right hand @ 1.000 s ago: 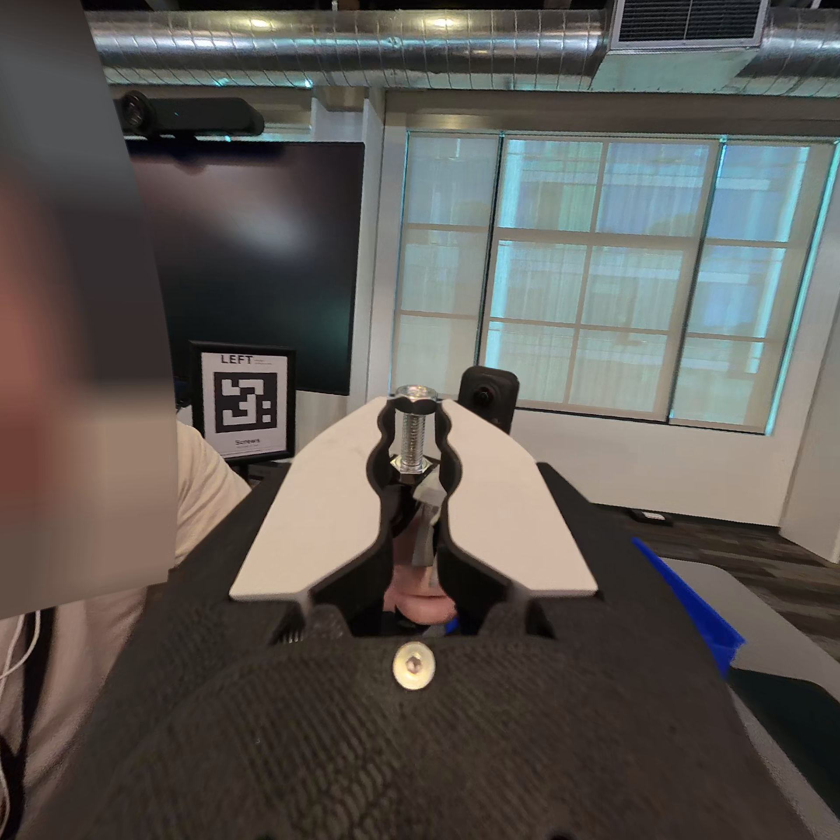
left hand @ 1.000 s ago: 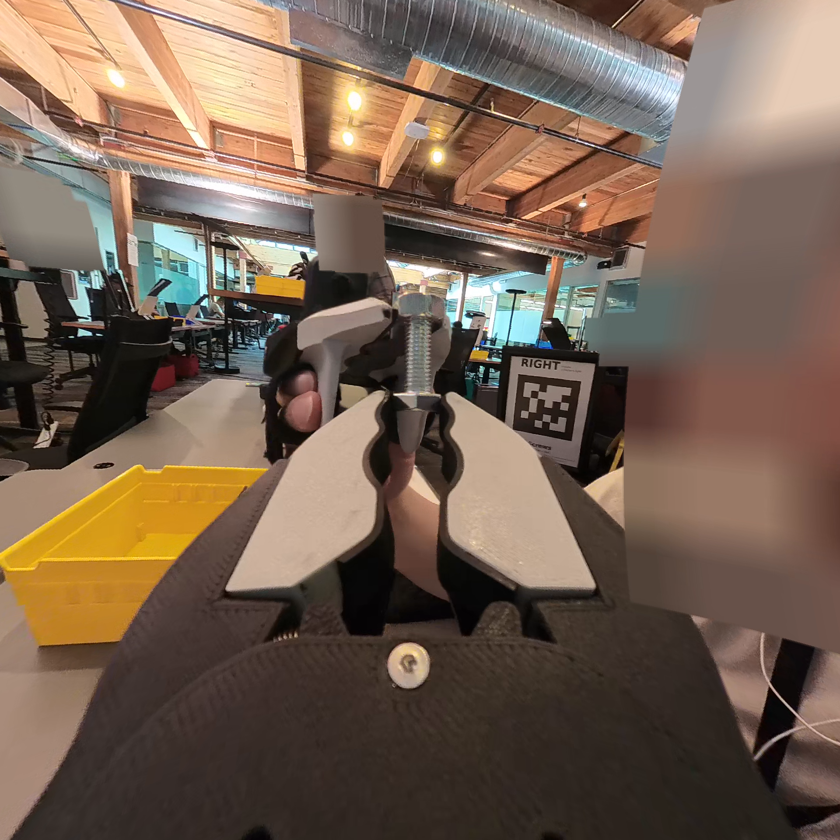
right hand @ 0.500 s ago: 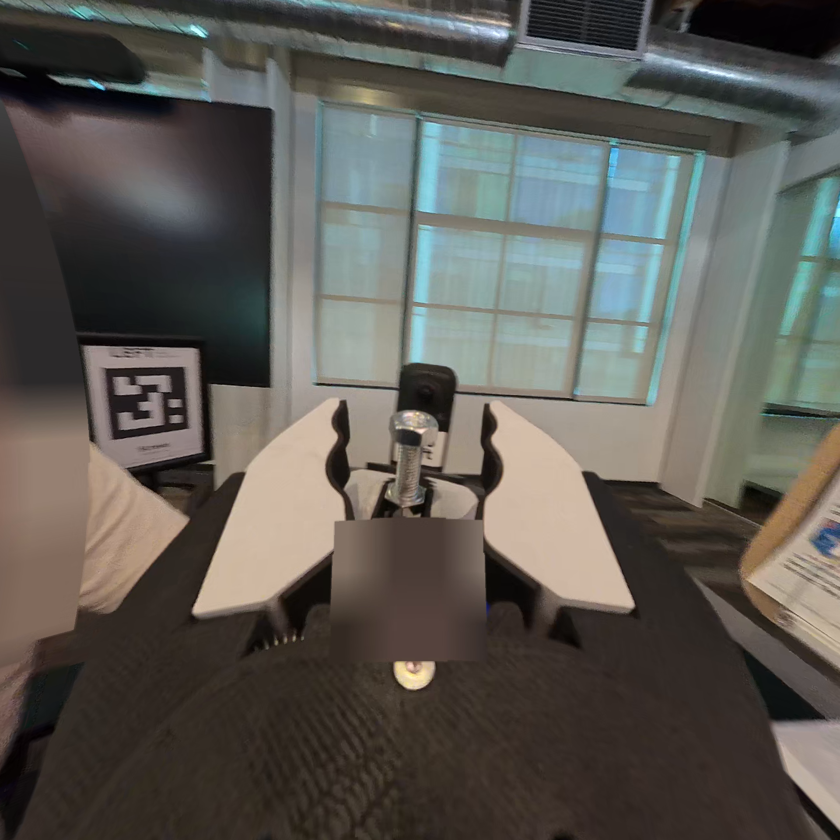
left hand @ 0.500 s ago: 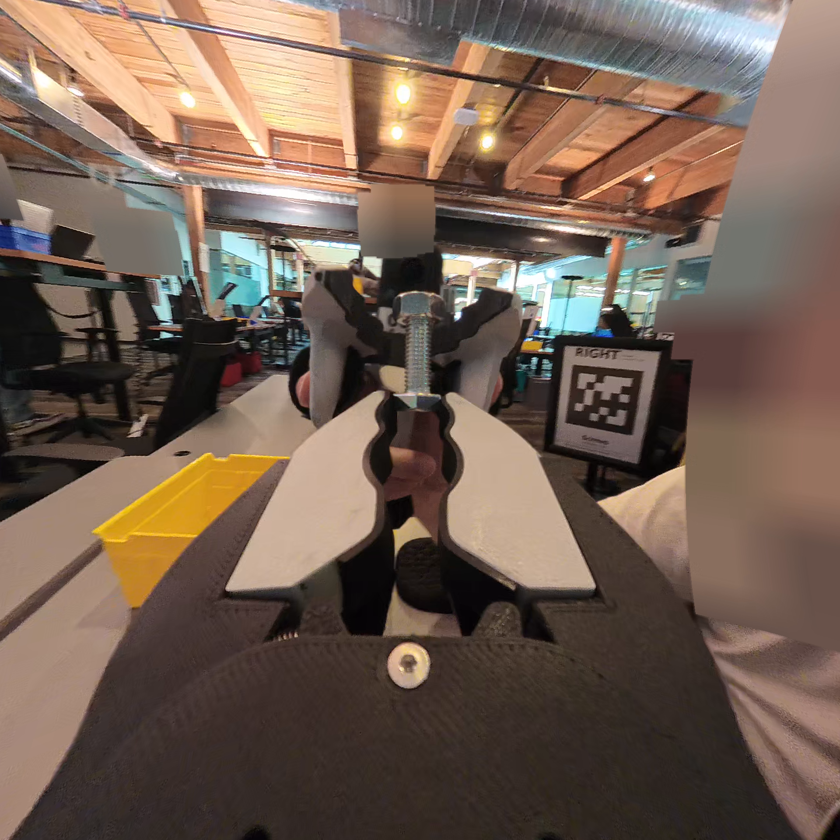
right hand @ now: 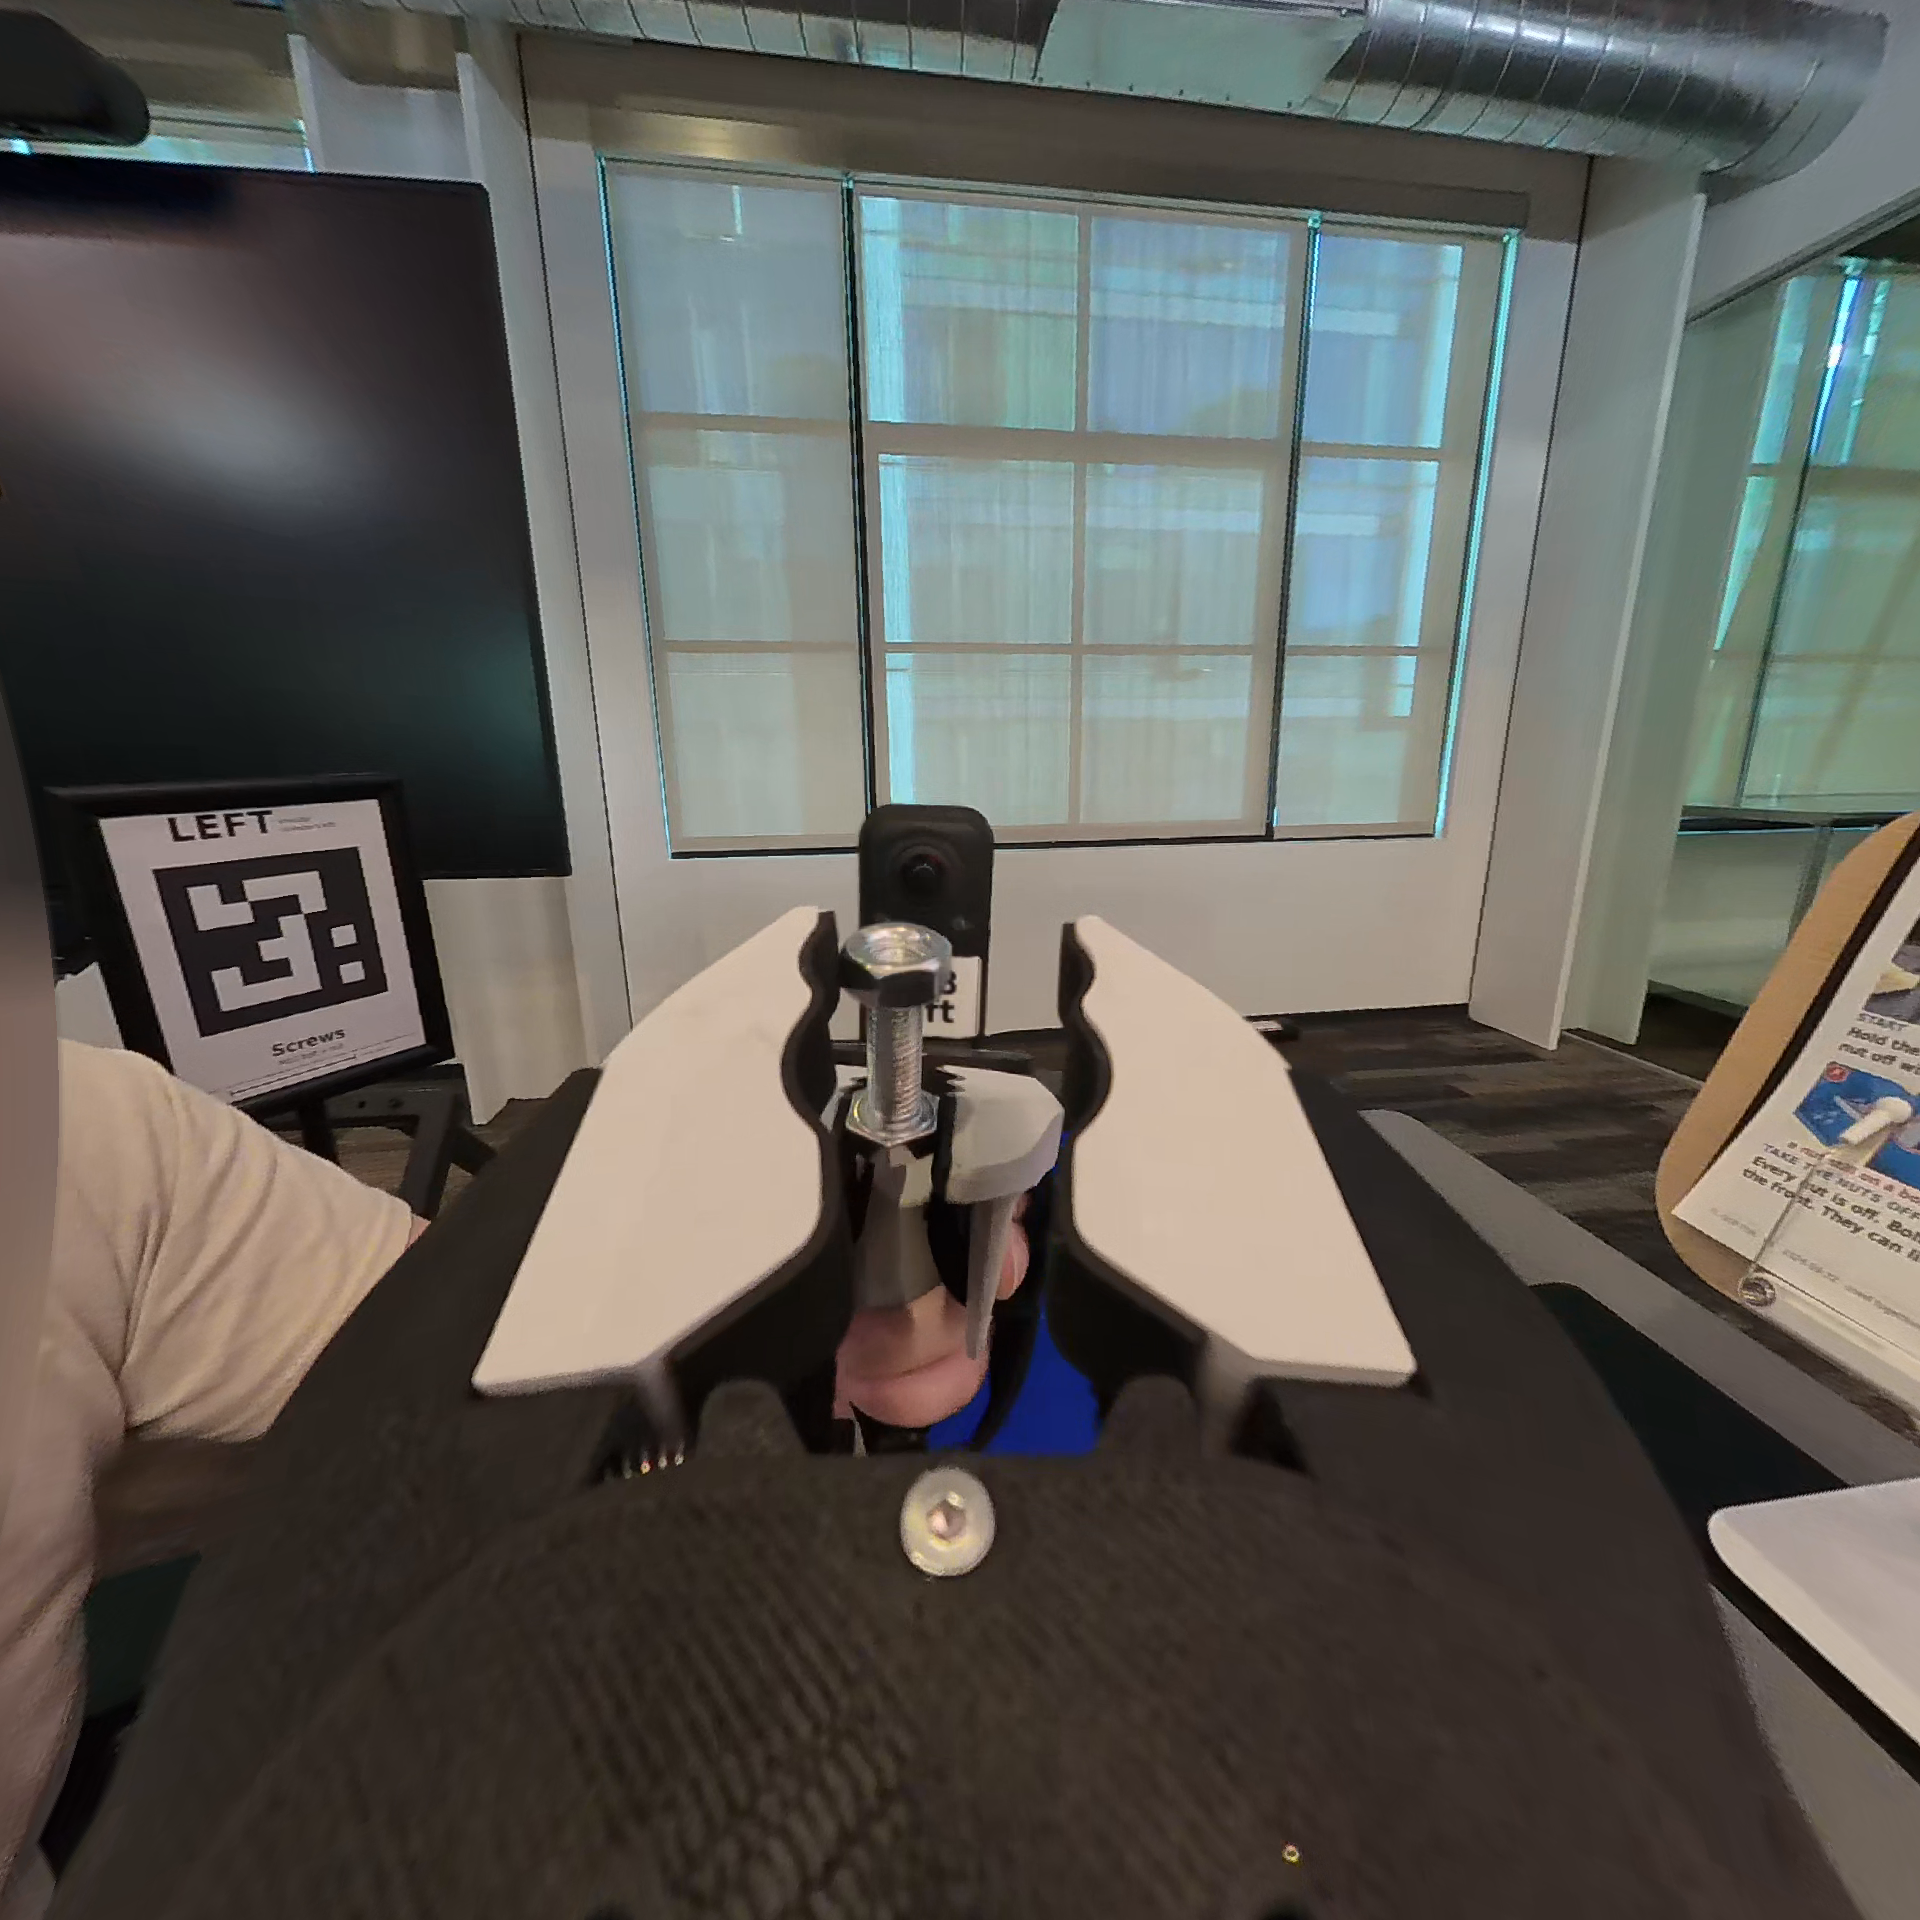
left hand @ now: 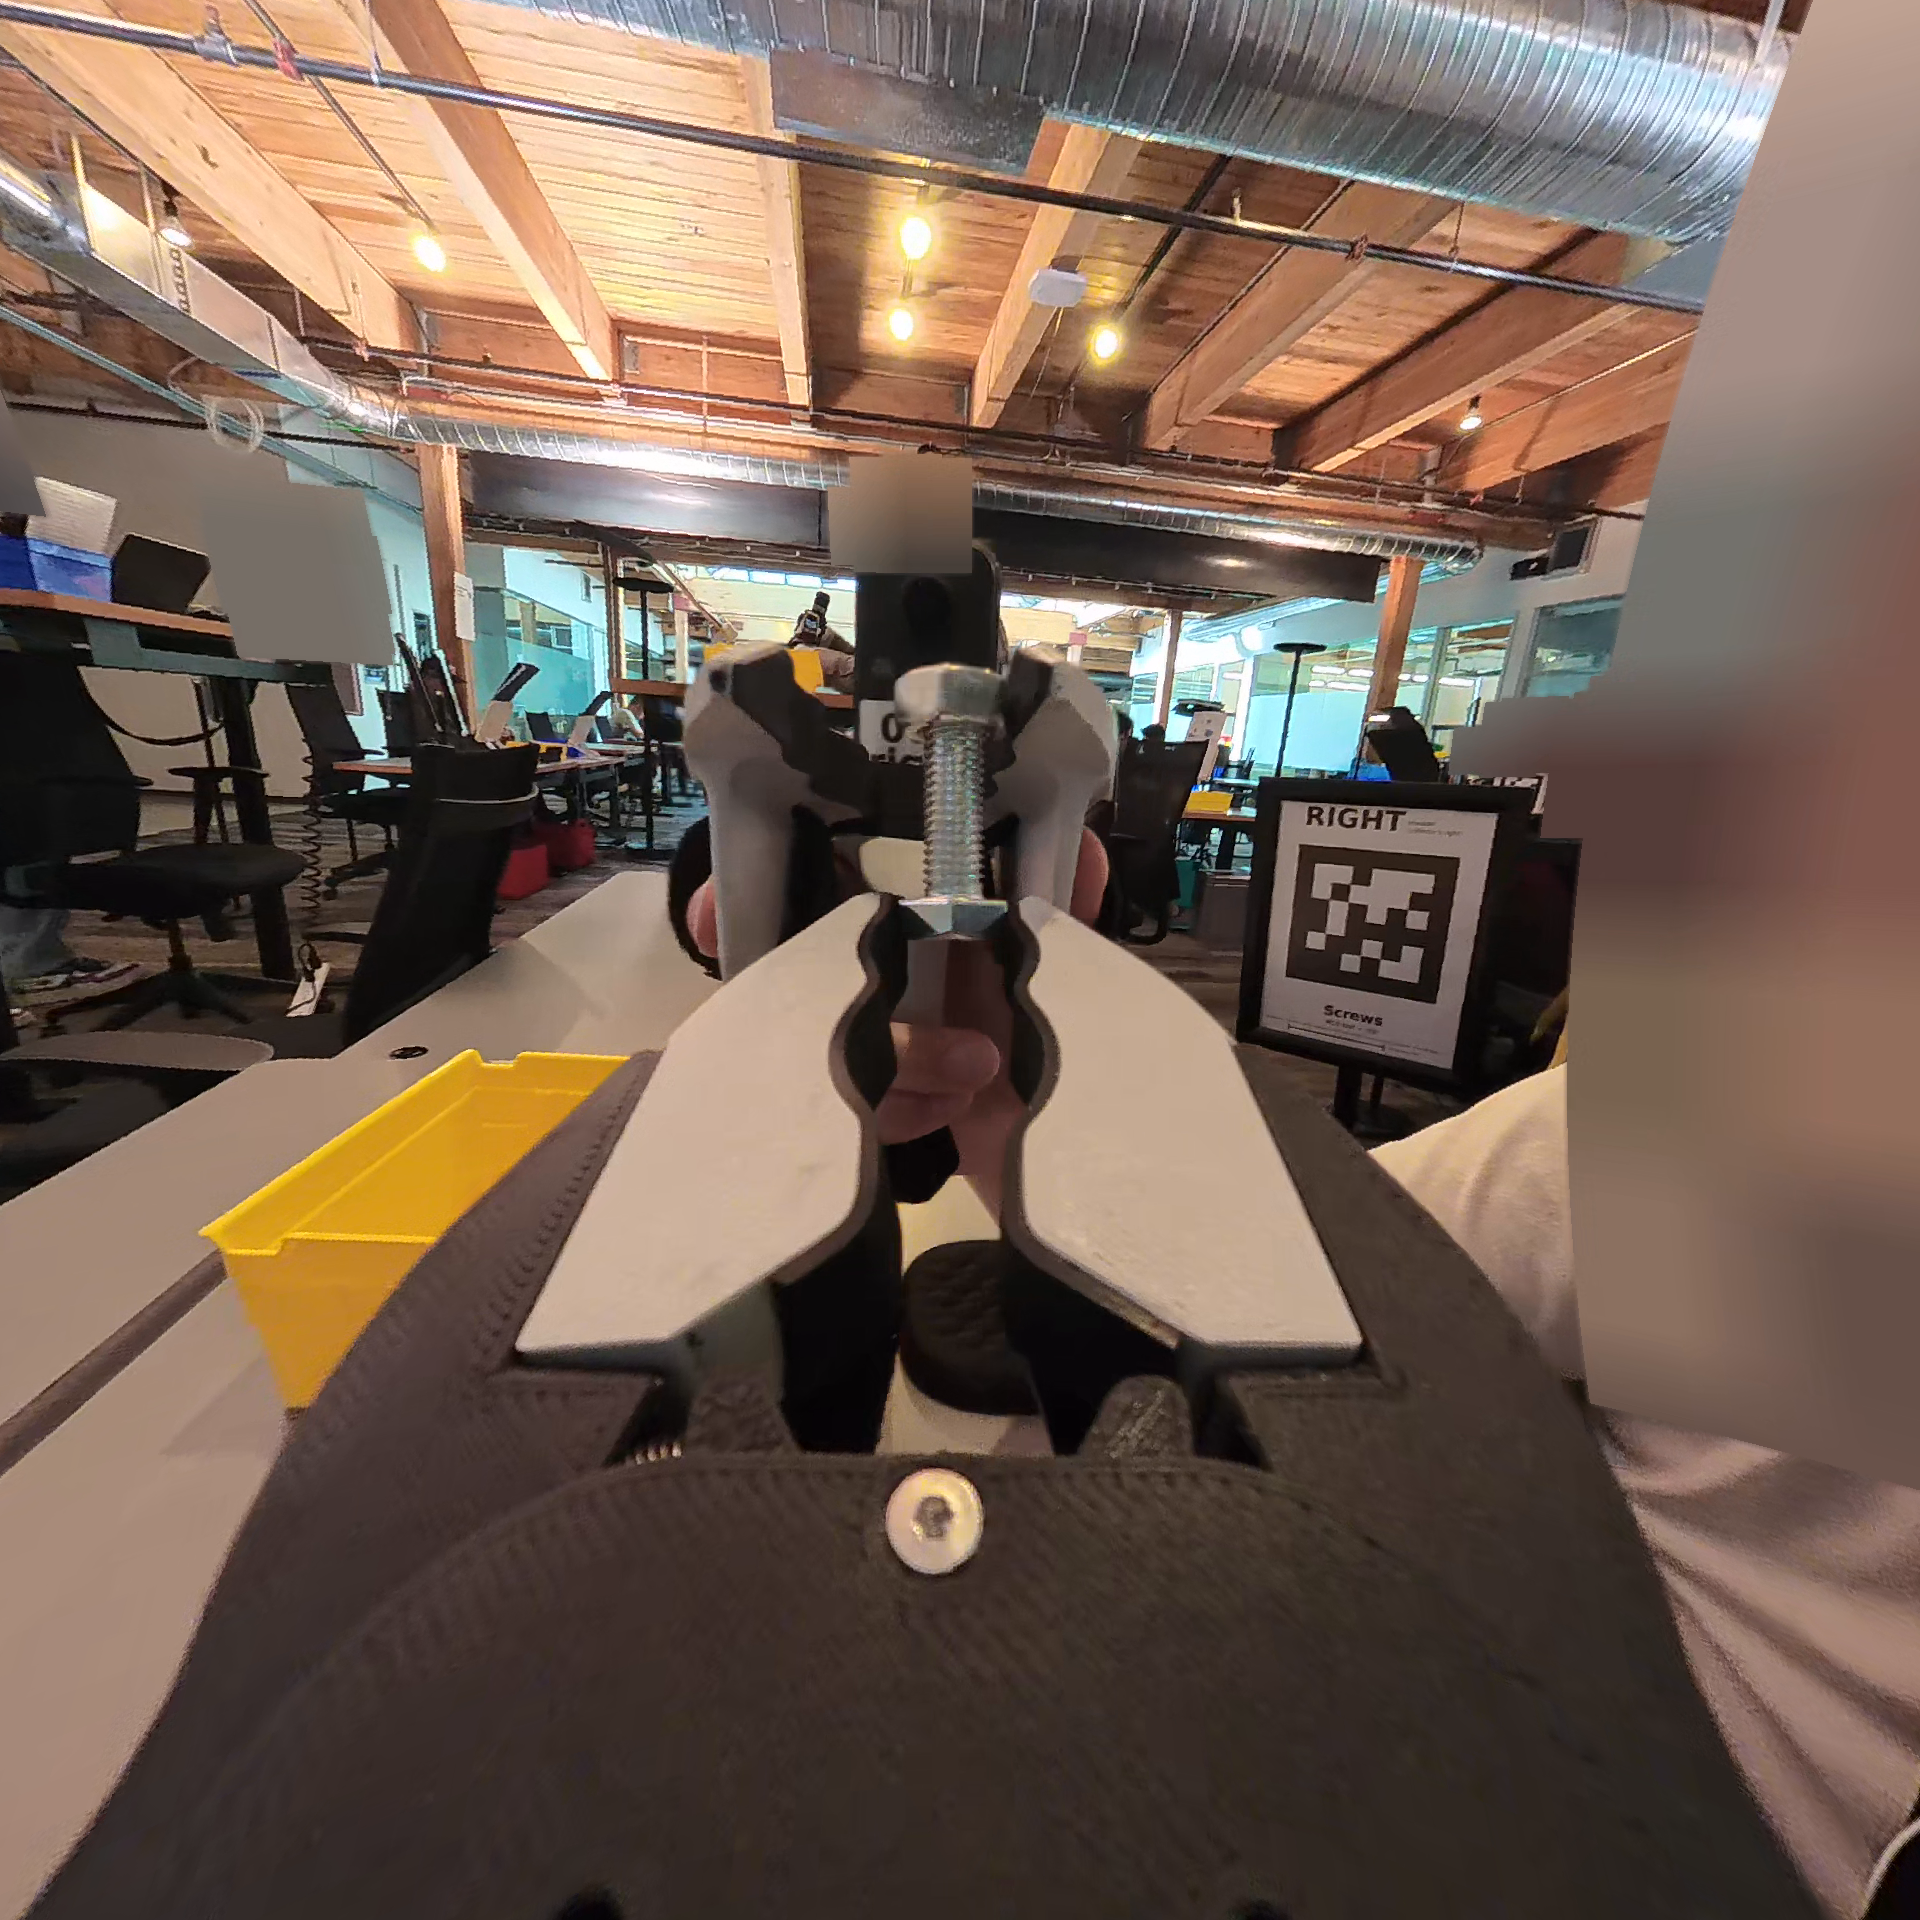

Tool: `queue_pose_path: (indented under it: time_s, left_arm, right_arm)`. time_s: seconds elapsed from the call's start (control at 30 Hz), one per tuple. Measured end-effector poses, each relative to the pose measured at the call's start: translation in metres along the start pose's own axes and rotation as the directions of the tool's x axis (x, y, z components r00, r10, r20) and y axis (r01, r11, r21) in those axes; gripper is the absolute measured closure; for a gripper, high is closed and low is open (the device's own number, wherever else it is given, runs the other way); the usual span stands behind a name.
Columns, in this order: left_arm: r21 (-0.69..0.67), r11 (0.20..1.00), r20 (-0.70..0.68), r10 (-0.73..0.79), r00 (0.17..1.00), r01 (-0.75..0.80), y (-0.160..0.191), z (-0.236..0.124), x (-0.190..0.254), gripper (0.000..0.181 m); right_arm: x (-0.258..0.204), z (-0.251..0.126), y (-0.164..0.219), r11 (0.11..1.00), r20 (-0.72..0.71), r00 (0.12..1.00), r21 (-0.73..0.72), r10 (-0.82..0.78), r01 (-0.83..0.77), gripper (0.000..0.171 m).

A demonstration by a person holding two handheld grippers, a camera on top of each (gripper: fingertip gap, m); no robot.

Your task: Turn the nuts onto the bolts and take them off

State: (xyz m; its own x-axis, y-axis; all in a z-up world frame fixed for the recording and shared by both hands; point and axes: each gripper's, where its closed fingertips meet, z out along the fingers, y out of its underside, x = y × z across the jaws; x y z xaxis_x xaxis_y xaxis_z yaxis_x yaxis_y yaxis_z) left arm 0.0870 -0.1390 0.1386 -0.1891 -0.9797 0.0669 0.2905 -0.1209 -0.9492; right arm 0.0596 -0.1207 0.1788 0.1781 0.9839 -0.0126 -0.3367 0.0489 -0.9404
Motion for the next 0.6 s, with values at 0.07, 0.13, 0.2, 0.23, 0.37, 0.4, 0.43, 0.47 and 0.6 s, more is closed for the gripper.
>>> queue_pose_path:
  time_s: [0.07, 0.13, 0.2, 0.23, 0.37, 0.4, 0.43, 0.47, 0.6]
  left_arm:
    - [0.018, 1.000, -0.015, -0.023, 1.000, 0.023, -0.003, -0.001, 0.000, 0.164]
    - [0.025, 0.999, -0.031, -0.040, 0.999, 0.040, -0.004, -0.002, 0.001, 0.164]
    - [0.035, 0.998, -0.033, -0.045, 0.998, 0.046, -0.006, -0.003, 0.001, 0.164]
    - [0.038, 0.998, -0.039, -0.051, 0.998, 0.052, -0.007, -0.003, 0.001, 0.164]
    - [0.043, 0.997, -0.055, -0.063, 0.996, 0.065, -0.008, -0.004, 0.002, 0.164]
    - [0.037, 0.997, -0.059, -0.065, 0.996, 0.067, -0.008, -0.004, 0.003, 0.164]
    - [0.031, 0.997, -0.061, -0.063, 0.996, 0.065, -0.007, -0.003, 0.003, 0.164]
    - [0.027, 0.998, -0.067, -0.060, 0.996, 0.062, -0.006, -0.002, 0.005, 0.164]
    - [0.019, 0.998, -0.069, -0.062, 0.996, 0.063, -0.005, -0.001, 0.006, 0.164]
  right_arm:
    - [0.000, -0.002, -0.002, 1.000, 0.013, 1.000, 0.004, 0.001, -0.001, 0.133]
    - [-0.001, -0.003, -0.002, 1.000, 0.034, 0.999, 0.003, -0.002, 0.002, 0.135]
    - [0.000, -0.005, -0.002, 1.000, 0.038, 0.999, 0.002, -0.006, 0.006, 0.137]
    - [0.000, -0.006, -0.003, 1.000, 0.043, 0.999, 0.005, -0.009, 0.009, 0.138]
    - [-0.003, -0.009, -0.004, 1.000, 0.086, 0.996, 0.011, -0.005, 0.004, 0.145]
    - [-0.006, -0.009, -0.004, 1.000, 0.114, 0.994, 0.013, -0.004, 0.002, 0.149]
    - [-0.010, -0.010, -0.004, 1.000, 0.139, 0.990, 0.014, 0.000, -0.002, 0.154]
    - [-0.011, -0.009, -0.004, 1.000, 0.152, 0.988, 0.015, 0.005, -0.007, 0.155]
    - [-0.011, -0.011, -0.004, 1.000, 0.169, 0.985, 0.004, 0.022, -0.023, 0.156]
